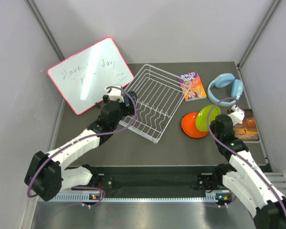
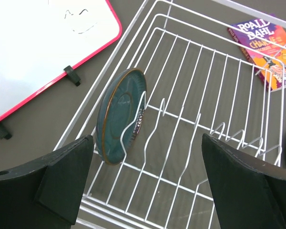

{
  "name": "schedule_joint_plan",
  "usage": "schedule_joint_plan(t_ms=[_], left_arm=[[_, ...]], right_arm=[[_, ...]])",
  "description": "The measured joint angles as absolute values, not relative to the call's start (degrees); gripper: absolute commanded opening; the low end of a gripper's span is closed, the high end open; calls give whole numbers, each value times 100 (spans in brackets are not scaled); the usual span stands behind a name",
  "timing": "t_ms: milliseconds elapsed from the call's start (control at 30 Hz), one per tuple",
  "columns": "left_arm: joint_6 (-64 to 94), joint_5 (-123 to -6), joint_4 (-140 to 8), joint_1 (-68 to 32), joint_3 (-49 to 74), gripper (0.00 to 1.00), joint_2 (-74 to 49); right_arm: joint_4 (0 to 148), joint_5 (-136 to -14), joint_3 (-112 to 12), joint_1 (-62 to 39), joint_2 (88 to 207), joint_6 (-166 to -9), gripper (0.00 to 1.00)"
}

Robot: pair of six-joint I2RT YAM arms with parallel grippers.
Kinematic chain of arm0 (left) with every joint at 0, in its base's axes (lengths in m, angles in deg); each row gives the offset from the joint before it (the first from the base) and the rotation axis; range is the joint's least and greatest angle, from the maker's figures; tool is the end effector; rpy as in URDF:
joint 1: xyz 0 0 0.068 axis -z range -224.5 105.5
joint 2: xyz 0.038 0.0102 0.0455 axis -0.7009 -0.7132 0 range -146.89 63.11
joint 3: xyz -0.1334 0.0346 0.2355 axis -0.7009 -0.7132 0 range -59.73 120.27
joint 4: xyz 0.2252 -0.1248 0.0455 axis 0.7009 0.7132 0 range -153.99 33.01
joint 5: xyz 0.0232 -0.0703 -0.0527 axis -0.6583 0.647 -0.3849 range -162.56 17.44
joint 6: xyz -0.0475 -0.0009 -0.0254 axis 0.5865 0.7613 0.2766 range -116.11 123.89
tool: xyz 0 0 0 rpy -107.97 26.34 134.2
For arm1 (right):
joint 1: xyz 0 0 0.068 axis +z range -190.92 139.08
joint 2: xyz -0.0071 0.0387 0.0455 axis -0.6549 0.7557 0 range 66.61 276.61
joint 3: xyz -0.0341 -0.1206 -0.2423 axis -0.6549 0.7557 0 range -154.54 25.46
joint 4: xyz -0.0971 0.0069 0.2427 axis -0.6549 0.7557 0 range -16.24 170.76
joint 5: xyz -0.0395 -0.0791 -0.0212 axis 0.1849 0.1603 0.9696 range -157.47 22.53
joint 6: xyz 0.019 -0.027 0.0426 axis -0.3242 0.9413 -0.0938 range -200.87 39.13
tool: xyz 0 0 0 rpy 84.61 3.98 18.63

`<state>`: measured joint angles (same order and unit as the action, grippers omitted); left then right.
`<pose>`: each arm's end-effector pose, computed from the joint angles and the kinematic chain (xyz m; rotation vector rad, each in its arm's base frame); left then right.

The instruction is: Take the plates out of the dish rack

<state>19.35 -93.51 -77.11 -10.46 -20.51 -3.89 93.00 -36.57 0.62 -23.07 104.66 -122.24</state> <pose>0.2269 -0.1379 0.2684 0.0371 1.8177 -0.2798 0.1508 0.0294 0.2226 0.7144 1.9213 0.0628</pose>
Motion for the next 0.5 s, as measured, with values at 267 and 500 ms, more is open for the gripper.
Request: schedule_joint_plan(t_ms=[267, 500], left_arm=[[2047, -8897, -7941, -1474, -2051, 99, -590], [2051, -8635, -7962, -1695, -2031, 99, -881]], right_arm=[[7967, -5568, 187, -2974, 11401, -11664, 0], [7611, -6171, 462, -3000, 11596, -11710, 19]])
